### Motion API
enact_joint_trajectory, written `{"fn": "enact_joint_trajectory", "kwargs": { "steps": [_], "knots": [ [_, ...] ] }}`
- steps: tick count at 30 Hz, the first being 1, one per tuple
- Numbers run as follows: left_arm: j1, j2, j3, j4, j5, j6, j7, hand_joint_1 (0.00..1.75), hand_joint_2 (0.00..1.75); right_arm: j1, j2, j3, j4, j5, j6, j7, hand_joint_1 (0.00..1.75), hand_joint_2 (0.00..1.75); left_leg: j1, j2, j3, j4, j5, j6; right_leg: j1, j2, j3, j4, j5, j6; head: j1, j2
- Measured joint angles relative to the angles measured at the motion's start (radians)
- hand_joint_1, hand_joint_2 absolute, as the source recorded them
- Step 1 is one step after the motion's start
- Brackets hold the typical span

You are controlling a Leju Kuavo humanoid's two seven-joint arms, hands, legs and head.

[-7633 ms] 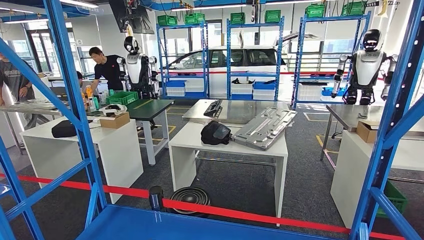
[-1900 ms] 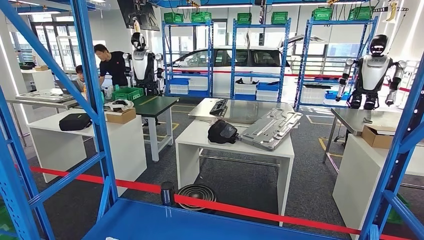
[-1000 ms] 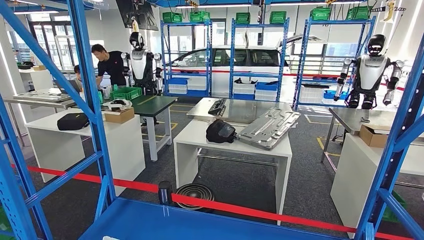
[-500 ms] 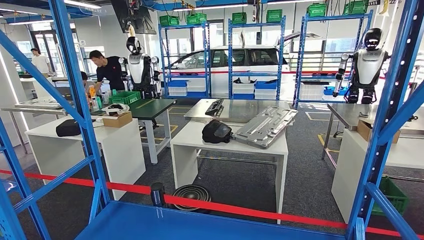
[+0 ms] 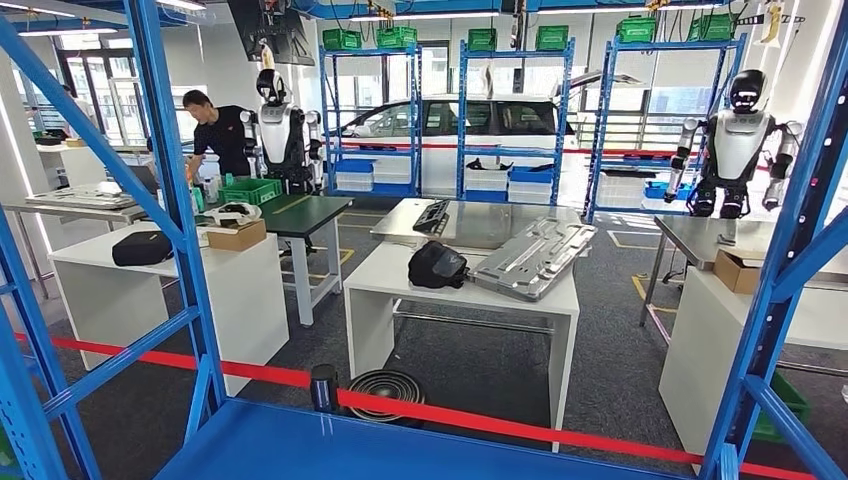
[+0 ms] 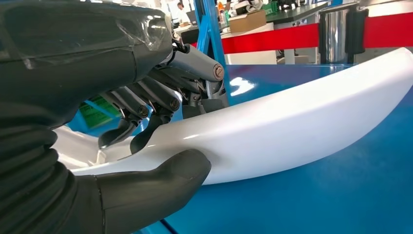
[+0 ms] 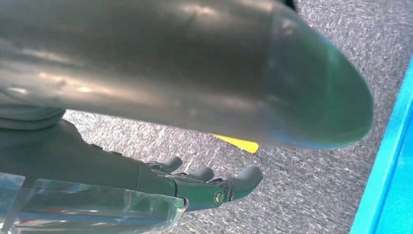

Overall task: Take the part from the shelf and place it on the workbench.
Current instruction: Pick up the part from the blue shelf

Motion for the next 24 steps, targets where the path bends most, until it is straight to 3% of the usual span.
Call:
{"fn": "enact_joint_trajectory", "kwargs": {
  "steps": [1,2,4,5,7,10,11,14,16,17,18,20,22,24],
  "knots": [
    [0.0,-0.001,-0.001,0.002,-0.001,0.0,0.0,1.74,1.75,0.001,0.0,0.0,0.001,0.0,-0.001,0.0,0.0,0.0,0.001,0.0,0.0,0.001,0.0,-0.001,-0.003,0.0,-0.011,0.021,-0.001,0.007,0.0,0.0],
    [0.0,-0.001,-0.001,0.003,-0.002,0.001,0.0,1.74,1.75,0.001,-0.001,0.001,0.002,0.0,-0.002,0.0,0.0,0.0,0.002,0.0,0.0,0.002,-0.001,-0.002,-0.007,-0.001,-0.002,0.002,0.013,0.017,0.001,0.0],
    [0.0,-0.002,-0.002,0.004,-0.004,0.002,0.0,1.75,1.75,0.0,-0.003,0.002,0.003,0.0,-0.003,0.0,0.0,0.0,0.005,-0.002,0.0,0.01,-0.006,-0.011,-0.017,-0.005,0.062,-0.13,0.065,0.038,0.002,0.0],
    [-0.001,-0.001,-0.002,0.004,-0.005,0.003,0.0,1.75,1.75,-0.001,-0.004,0.003,0.004,0.0,-0.004,0.0,0.0,0.0,0.004,-0.003,-0.003,0.018,-0.011,-0.018,-0.019,-0.006,0.094,-0.192,0.086,0.04,0.002,0.0],
    [-0.002,0.0,0.0,0.004,-0.007,0.004,0.0,1.75,1.75,-0.002,-0.006,0.004,0.008,0.0,-0.005,-0.003,0.0,0.0,0.002,-0.005,-0.007,0.028,-0.016,-0.03,-0.018,-0.005,0.123,-0.249,0.1,0.027,0.002,0.0],
    [0.0,0.002,0.001,0.002,-0.008,0.011,0.0,1.75,1.75,-0.003,-0.009,0.007,0.014,0.0,-0.011,-0.008,0.0,0.0,0.006,-0.008,-0.013,0.034,-0.021,-0.044,-0.015,-0.003,0.122,-0.247,0.104,0.002,-0.001,0.0],
    [0.001,0.003,0.002,-0.001,-0.008,0.018,0.0,1.75,1.75,-0.003,-0.009,0.008,0.017,-0.001,-0.015,-0.009,0.0,0.0,0.008,-0.008,-0.024,0.055,-0.036,-0.048,-0.016,-0.003,0.122,-0.248,0.105,-0.004,-0.001,0.0],
    [0.011,0.002,0.003,-0.014,-0.01,0.044,-0.003,1.75,1.75,-0.003,-0.012,0.009,0.024,-0.005,-0.022,-0.009,0.0,0.0,0.01,-0.008,-0.105,0.231,-0.127,-0.056,-0.014,-0.004,0.12,-0.249,0.107,-0.015,-0.004,0.0],
    [0.025,-0.001,0.004,-0.029,-0.01,0.062,-0.012,1.75,1.75,-0.002,-0.014,0.009,0.028,-0.006,-0.023,-0.009,0.0,0.0,0.01,-0.008,-0.151,0.325,-0.155,-0.056,-0.01,-0.003,0.119,-0.248,0.108,-0.017,-0.005,0.0],
    [0.033,-0.003,0.004,-0.042,-0.007,0.072,-0.021,1.75,1.75,-0.002,-0.015,0.008,0.03,-0.008,-0.023,-0.009,0.0,0.0,0.01,-0.008,-0.148,0.318,-0.141,-0.053,-0.008,-0.002,0.119,-0.248,0.107,-0.017,-0.005,0.0],
    [0.039,-0.006,0.005,-0.058,0.005,0.082,-0.035,1.75,1.75,-0.001,-0.016,0.008,0.032,-0.01,-0.023,-0.009,0.0,0.0,0.009,-0.008,-0.128,0.276,-0.113,-0.048,-0.006,-0.001,0.12,-0.248,0.107,-0.017,-0.006,0.0],
    [0.051,-0.018,0.012,-0.11,0.094,0.092,-0.091,1.75,1.75,-0.002,-0.016,0.008,0.034,-0.015,-0.02,-0.009,0.0,0.0,0.005,-0.008,-0.058,0.137,-0.052,-0.034,-0.001,0.0,0.121,-0.248,0.107,-0.016,-0.006,0.0],
    [0.077,-0.041,0.027,-0.194,0.308,0.068,-0.185,1.75,1.75,-0.001,-0.016,0.008,0.034,-0.019,-0.012,-0.009,0.0,0.0,-0.002,-0.008,-0.016,0.054,-0.032,-0.024,0.002,0.0,0.117,-0.248,0.108,-0.012,-0.005,0.0],
    [0.12,-0.07,0.04,-0.303,0.595,0.012,-0.282,1.75,1.75,0.003,-0.016,0.008,0.034,-0.02,-0.007,-0.009,0.0,0.0,-0.008,-0.007,-0.012,0.043,-0.034,-0.02,0.002,0.0,0.114,-0.251,0.111,-0.003,-0.006,0.0]
  ]
}}
